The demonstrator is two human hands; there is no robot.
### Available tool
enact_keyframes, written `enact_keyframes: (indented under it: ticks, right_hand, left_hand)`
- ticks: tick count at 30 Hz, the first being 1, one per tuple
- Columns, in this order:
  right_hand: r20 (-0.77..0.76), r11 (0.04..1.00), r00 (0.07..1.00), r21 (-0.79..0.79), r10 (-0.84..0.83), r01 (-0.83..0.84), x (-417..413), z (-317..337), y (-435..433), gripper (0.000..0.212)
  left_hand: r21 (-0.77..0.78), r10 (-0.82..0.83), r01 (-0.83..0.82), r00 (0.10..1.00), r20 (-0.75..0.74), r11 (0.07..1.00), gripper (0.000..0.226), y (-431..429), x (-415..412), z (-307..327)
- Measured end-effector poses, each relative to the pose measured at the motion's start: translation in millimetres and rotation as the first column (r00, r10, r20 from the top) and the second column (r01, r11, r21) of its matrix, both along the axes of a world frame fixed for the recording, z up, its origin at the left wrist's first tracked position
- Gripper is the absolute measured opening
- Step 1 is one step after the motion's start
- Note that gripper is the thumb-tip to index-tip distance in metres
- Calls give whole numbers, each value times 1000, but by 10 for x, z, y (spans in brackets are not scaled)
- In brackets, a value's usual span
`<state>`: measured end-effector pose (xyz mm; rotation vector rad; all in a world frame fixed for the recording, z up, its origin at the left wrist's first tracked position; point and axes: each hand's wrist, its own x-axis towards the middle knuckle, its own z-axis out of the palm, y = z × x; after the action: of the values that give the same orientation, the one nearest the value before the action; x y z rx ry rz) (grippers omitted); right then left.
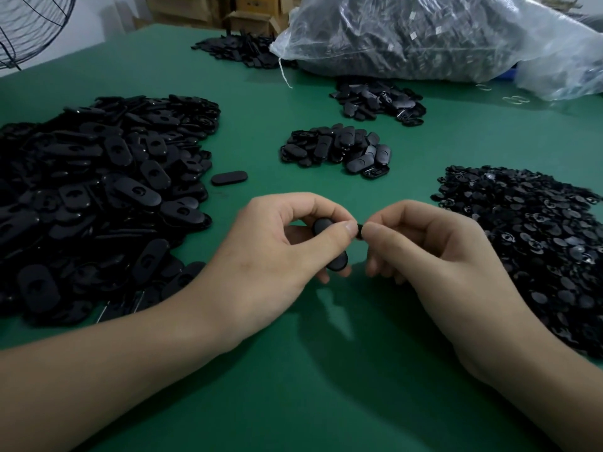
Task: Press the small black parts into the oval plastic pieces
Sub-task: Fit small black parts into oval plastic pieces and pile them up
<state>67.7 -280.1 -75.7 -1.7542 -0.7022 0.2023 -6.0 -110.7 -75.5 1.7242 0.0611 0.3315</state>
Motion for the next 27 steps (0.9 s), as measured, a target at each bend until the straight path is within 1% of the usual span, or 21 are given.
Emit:
enact_keyframes:
  ticks: [3, 6, 9, 12, 17, 22, 25, 27]
  right_hand:
    - [19, 1000, 1000, -1, -8, 8, 22, -13, -10, 23]
    - [1, 1000, 1000, 8, -11, 11, 38, -26, -13, 17]
    - [-51, 995, 999, 100, -4, 9, 43, -19, -24, 11]
    - [-102, 986, 995, 167, 11, 6, 44, 1, -41, 13]
    - [-69, 990, 998, 144, 11, -1, 21, 14, -33, 11]
    - [-64, 992, 998, 129, 10, -2, 0, 48, -28, 19]
    - [-53, 995, 998, 101, 16, -10, 6, 52, -40, 14]
    - [-75, 995, 997, 96, 7, 0, 17, 56, -47, 13]
  left_hand:
    - [-3, -2, 2, 1000, -7, 1000, 9, 9, 3, -21]
    - [-89, -26, 25, 1000, -14, 996, 7, 6, 7, -18]
    - [-129, -58, 55, 998, -19, 990, 5, 1, 5, -7]
    - [-146, -74, 69, 997, -27, 987, 4, -6, 8, -7]
    - [-150, -80, 75, 996, -29, 986, 5, 1, 18, -19]
    - [-166, -89, 86, 996, -11, 982, 4, 9, 11, -19]
    - [-156, -96, 94, 995, -3, 983, 6, 0, 10, -17]
    - [-136, -101, 99, 995, -8, 986, 7, -1, 7, -22]
